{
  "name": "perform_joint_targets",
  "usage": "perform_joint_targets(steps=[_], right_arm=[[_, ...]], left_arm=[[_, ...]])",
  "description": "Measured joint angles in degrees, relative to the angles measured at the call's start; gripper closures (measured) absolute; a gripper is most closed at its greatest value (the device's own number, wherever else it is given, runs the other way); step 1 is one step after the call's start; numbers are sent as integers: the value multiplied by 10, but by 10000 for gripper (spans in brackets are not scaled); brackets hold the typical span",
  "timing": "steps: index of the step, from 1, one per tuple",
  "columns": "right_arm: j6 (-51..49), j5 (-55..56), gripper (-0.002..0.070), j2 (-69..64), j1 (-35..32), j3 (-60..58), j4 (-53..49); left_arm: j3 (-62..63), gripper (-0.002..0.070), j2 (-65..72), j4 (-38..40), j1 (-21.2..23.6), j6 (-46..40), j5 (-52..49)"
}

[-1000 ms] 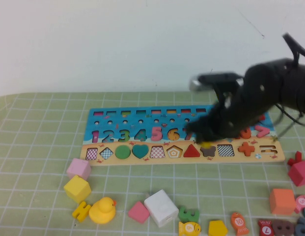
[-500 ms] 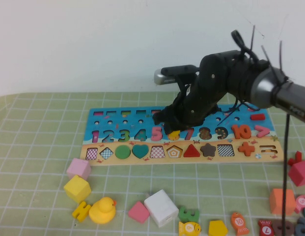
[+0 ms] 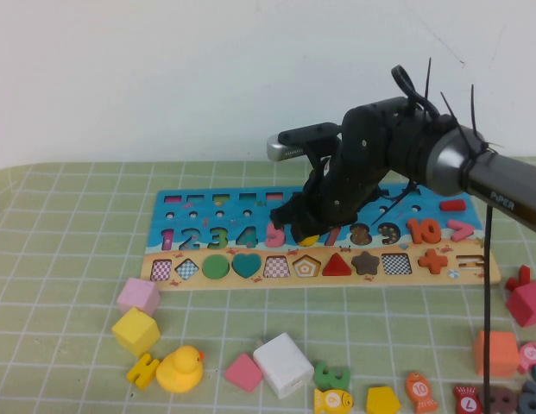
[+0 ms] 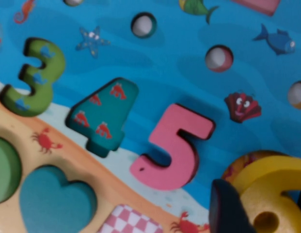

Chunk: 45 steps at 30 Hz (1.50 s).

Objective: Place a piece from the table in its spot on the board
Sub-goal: Place the "number 6" into the hole of the number 6

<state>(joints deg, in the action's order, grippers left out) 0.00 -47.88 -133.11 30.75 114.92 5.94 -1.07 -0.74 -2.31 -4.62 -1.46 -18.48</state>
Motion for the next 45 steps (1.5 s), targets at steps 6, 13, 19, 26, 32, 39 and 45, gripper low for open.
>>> perform_joint_targets(steps=[6, 13, 19, 26, 32, 39, 45], right_arm=[[0, 4, 398, -5, 0, 0, 2], [0, 15, 398, -7, 0, 1, 8], [0, 12, 399, -8, 0, 2, 8], [3, -1, 398, -9, 0, 6, 8], [5, -6, 338, -9, 0, 6, 10], [-4, -40, 302, -17, 0, 49, 13], [-26, -69, 323, -19, 0, 123, 4]], left_arm=[[0, 677, 0, 0, 0, 0, 0], [0, 677, 0, 0, 0, 0, 0], [0, 677, 0, 0, 0, 0, 0], [0, 677, 0, 0, 0, 0, 0], [0, 677, 0, 0, 0, -2, 0], [0, 677, 0, 0, 0, -2, 0], [0, 677, 0, 0, 0, -2, 0]])
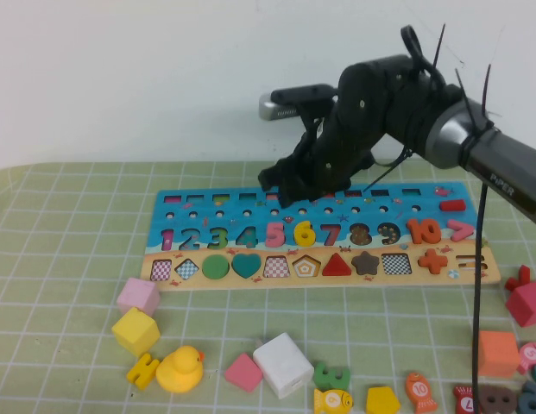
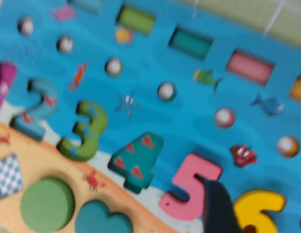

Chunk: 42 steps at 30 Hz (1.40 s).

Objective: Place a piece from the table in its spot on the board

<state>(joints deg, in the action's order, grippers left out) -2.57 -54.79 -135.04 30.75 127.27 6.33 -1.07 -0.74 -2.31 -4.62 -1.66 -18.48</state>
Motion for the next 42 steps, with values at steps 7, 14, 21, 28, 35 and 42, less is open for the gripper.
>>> perform_joint_targets(steps=[7, 14, 21, 28, 35, 42], right_arm=[[-39, -77, 617, -12, 0, 7, -49], [-40, -125, 672, -39, 0, 7, -63], [-37, -108, 676, -35, 1, 21, -75], [-12, -118, 676, -20, 7, 26, -89], [4, -158, 676, 47, 31, 26, -187], [32, -162, 676, 182, 74, 26, -202]], left_arm=[[0, 677, 0, 0, 0, 0, 0], [0, 677, 0, 0, 0, 0, 0], [0, 677, 0, 0, 0, 0, 0], [0, 677, 0, 0, 0, 0, 0], [0, 677, 0, 0, 0, 0, 0], [0, 677, 0, 0, 0, 0, 0]])
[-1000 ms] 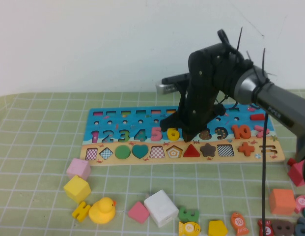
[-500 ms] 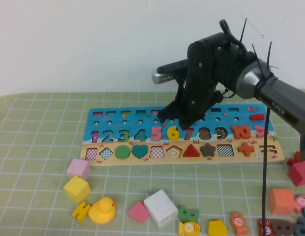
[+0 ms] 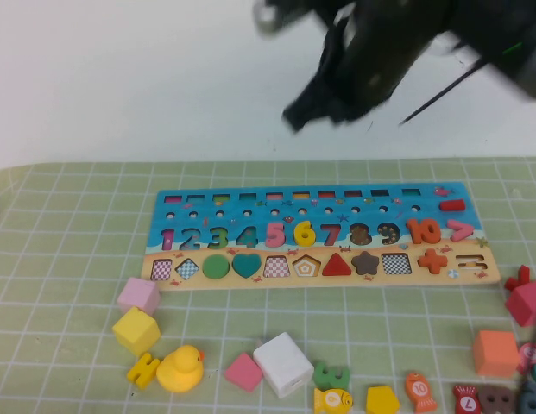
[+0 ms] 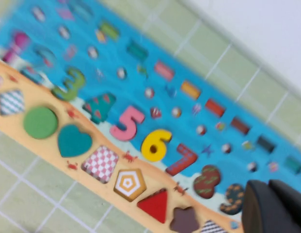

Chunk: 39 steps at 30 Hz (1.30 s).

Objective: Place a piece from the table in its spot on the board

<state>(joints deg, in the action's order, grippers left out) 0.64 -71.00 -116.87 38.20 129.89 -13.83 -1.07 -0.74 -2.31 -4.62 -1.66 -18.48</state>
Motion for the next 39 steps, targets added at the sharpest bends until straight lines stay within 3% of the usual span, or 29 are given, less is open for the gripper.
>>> perform_joint_targets(steps=[8, 20, 25, 39], right_arm=[[6, 2, 676, 157, 1, -111, -7], [-109, 248, 676, 488, 1, -597, -12], [-123, 278, 676, 607, 1, -746, -12], [-175, 266, 676, 820, 1, -927, 28]], left_arm=[[0, 677, 0, 0, 0, 0, 0], [0, 677, 0, 0, 0, 0, 0], [0, 677, 0, 0, 0, 0, 0], [0, 677, 0, 0, 0, 0, 0]])
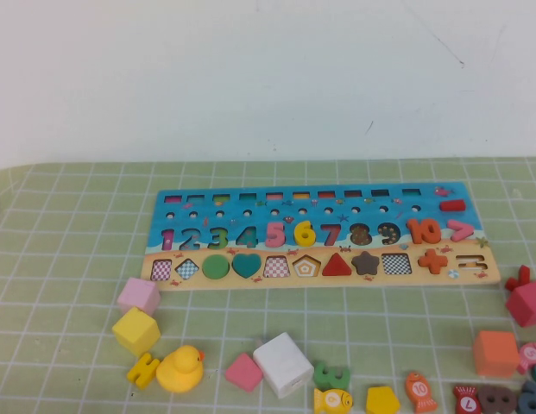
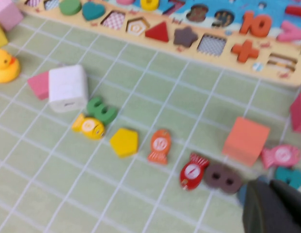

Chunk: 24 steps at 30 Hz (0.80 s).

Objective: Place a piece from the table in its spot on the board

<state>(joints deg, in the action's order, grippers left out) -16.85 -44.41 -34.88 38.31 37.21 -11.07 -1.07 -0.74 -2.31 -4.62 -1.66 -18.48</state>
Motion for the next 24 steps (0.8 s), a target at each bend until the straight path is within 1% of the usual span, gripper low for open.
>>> perform_joint_targets(steps=[4, 9, 12, 14, 18, 19, 22, 24], right_arm=[[0, -15, 676, 2, 0, -4, 24], [-2, -19, 676, 5, 0, -6, 27], [3, -21, 676, 33, -13, -14, 23], [20, -19, 676, 65, -42, -32, 23], [56, -8, 677, 134, -138, -104, 20], [63, 30, 677, 178, -191, -155, 10], [67, 115, 678, 240, -262, -215, -2], [67, 174, 678, 277, -297, -248, -7]], left_arm=[[0, 677, 0, 0, 0, 0, 0], [0, 677, 0, 0, 0, 0, 0], [0, 677, 0, 0, 0, 0, 0], [0, 677, 0, 0, 0, 0, 0], [0, 677, 0, 0, 0, 1, 0], [0, 677, 0, 0, 0, 1, 0], [0, 677, 0, 0, 0, 1, 0], [0, 677, 0, 0, 0, 1, 0]])
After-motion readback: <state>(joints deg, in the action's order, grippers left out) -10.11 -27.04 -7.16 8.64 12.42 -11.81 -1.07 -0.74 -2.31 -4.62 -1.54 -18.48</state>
